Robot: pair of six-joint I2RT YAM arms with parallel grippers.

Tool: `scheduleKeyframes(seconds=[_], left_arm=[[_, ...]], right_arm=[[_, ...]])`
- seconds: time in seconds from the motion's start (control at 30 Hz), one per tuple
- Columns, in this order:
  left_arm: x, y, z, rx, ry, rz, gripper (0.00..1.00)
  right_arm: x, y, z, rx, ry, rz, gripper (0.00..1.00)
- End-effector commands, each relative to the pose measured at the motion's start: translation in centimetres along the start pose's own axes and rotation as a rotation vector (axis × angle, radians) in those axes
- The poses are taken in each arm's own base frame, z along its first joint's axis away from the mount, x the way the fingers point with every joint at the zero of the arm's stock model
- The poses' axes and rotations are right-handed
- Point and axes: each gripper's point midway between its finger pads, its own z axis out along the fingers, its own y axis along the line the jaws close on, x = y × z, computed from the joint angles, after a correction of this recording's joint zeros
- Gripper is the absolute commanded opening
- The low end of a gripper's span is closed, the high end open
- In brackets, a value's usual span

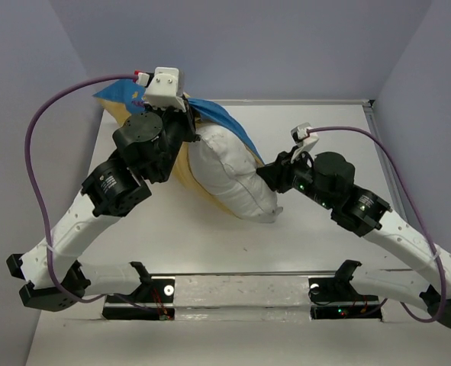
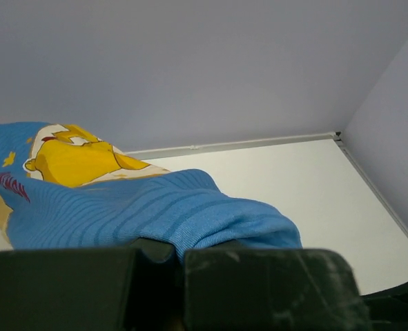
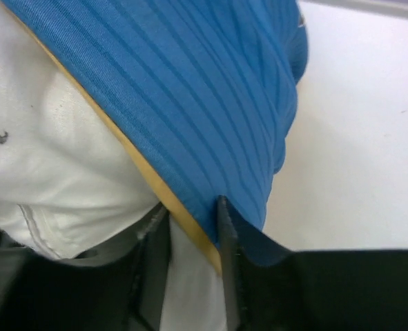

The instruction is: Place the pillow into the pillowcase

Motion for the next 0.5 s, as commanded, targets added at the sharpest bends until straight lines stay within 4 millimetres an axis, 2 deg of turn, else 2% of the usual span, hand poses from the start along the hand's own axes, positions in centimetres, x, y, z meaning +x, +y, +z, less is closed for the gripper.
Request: scheduleKeyframes(seconds=[0.0,0.13,0.17,0.23,0.27,0.3,0.33,0.37,0.4,0.43,0.47], left_arm=[[-5.3,3.2,-2.6,-0.079,-0.169,-0.092,0.0],[-3.1,4.9,-3.3,-0.131,-0.14,-0.052,0.0],[-2.8,5.4,-3.9,-0.129,-0.135,-0.054,0.0],[-1.0,5.7,-4.2,-0.134,-0.107,-0.082,0.0],[0.4,6.1,-4.8,-0.126,-0.09,-0.087,0.0],[1.2,6.2,-5.2,-0.111,-0.083,-0.103,0.0],[2.4,5.8,-5.5,-0.078,-0.068,-0.143,0.0],[3.6,5.8,-5.8,-0.061,-0.049,-0.161,0.0],[6.9,5.5,-6.4,-0.027,0.013,-0.188,0.0],[9.0,5.4,-6.6,-0.007,0.057,-0.159,0.0],[11.2,4.7,-6.9,0.025,0.104,-0.197,0.0]], right_arm=[[-4.0,-2.0,-0.8,0.124,-0.187,0.022,0.31],[-3.5,-1.5,-0.2,0.096,-0.17,0.016,0.3],[-2.4,-0.9,0.6,0.056,-0.126,0.016,0.35],[-0.9,0.2,1.5,-0.008,-0.08,0.027,0.48],[0.0,1.4,1.9,-0.08,-0.049,0.05,0.58],[0.9,2.0,2.3,-0.115,-0.028,0.057,0.61],[2.6,2.2,3.1,-0.148,0.007,0.063,0.62],[3.6,2.0,3.6,-0.146,0.023,0.069,0.62],[5.6,1.4,4.4,-0.129,0.067,0.067,0.6],[5.6,1.4,4.4,-0.133,0.07,0.061,0.59],[7.4,1.0,5.1,-0.124,0.118,0.049,0.6]])
